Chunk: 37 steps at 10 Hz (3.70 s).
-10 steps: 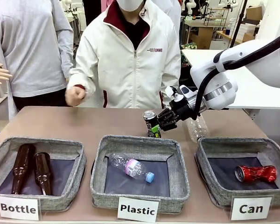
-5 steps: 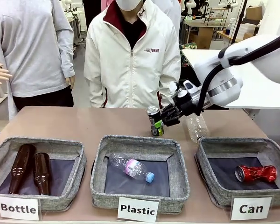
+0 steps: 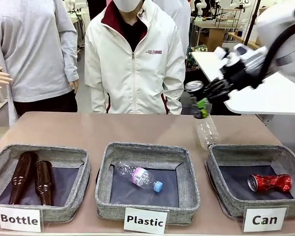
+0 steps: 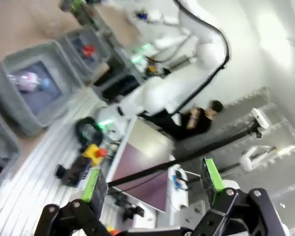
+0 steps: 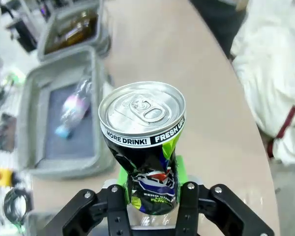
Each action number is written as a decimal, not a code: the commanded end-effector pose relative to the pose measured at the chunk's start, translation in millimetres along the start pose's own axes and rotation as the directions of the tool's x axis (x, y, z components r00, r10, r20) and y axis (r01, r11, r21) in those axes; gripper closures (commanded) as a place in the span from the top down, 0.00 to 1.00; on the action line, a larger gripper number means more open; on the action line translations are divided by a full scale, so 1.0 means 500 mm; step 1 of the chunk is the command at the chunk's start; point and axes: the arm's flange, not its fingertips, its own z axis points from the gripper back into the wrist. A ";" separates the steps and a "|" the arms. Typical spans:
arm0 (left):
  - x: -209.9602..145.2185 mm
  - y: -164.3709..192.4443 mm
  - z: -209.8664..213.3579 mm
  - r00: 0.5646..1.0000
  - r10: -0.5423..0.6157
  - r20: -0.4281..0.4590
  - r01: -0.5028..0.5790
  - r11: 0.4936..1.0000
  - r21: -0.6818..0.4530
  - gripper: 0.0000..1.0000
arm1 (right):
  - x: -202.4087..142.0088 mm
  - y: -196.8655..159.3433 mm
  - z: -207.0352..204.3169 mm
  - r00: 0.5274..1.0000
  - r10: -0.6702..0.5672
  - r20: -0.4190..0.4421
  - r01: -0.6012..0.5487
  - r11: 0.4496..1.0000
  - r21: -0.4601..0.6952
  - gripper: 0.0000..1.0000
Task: Sort the can waste into the basket.
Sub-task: Pick up the can waste from the table and place it in the right Fabric basket.
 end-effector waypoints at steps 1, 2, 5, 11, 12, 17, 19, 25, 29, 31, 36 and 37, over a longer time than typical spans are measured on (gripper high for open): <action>-0.015 0.068 -0.092 0.993 0.094 -0.068 -0.101 0.988 -0.115 1.00 | -0.009 0.107 0.082 0.987 0.028 -0.157 -0.024 0.999 0.026 0.00; -0.010 0.101 -0.114 0.985 0.142 -0.098 -0.153 0.981 -0.116 1.00 | -0.020 0.152 0.125 0.974 0.040 -0.221 -0.027 0.998 0.061 0.00; 0.045 0.101 -0.071 0.984 0.138 -0.116 -0.152 0.982 -0.115 1.00 | -0.059 0.247 0.208 0.876 0.086 -0.475 -0.056 0.995 0.076 0.00; 0.045 0.101 -0.071 0.984 0.138 -0.116 -0.152 0.982 -0.115 1.00 | -0.101 0.276 0.182 0.672 0.109 -0.733 -0.110 0.993 0.047 0.00; 0.045 0.101 -0.071 0.984 0.138 -0.116 -0.152 0.982 -0.115 1.00 | -0.102 0.274 0.183 0.666 0.111 -0.737 -0.108 0.993 0.052 0.00; 0.045 0.101 -0.071 0.984 0.138 -0.116 -0.152 0.982 -0.115 1.00 | -0.112 0.261 0.176 0.653 0.116 -0.749 -0.100 0.993 0.067 1.00; 0.045 0.101 -0.071 0.984 0.138 -0.116 -0.152 0.982 -0.115 1.00 | -0.115 0.261 0.177 0.672 0.102 -0.733 -0.097 0.994 0.049 1.00; 0.045 0.101 -0.071 0.984 0.138 -0.116 -0.152 0.982 -0.115 1.00 | -0.069 0.246 0.219 0.951 -0.285 0.120 0.303 0.937 -0.172 1.00; 0.045 0.101 -0.071 0.984 0.138 -0.116 -0.152 0.982 -0.115 1.00 | -0.141 0.210 0.319 0.551 -0.554 0.624 0.492 0.820 0.294 1.00; 0.045 0.101 -0.071 0.984 0.138 -0.116 -0.152 0.982 -0.115 1.00 | -0.224 0.186 0.371 0.346 -0.607 0.716 0.489 0.768 0.414 1.00; 0.045 0.101 -0.071 0.984 0.138 -0.116 -0.152 0.982 -0.115 1.00 | -0.394 0.191 0.412 0.215 -0.593 0.776 0.553 0.729 0.404 1.00; 0.045 0.101 -0.071 0.984 0.138 -0.116 -0.152 0.982 -0.115 1.00 | -0.382 0.184 0.395 0.338 -0.586 0.736 0.573 0.749 0.333 1.00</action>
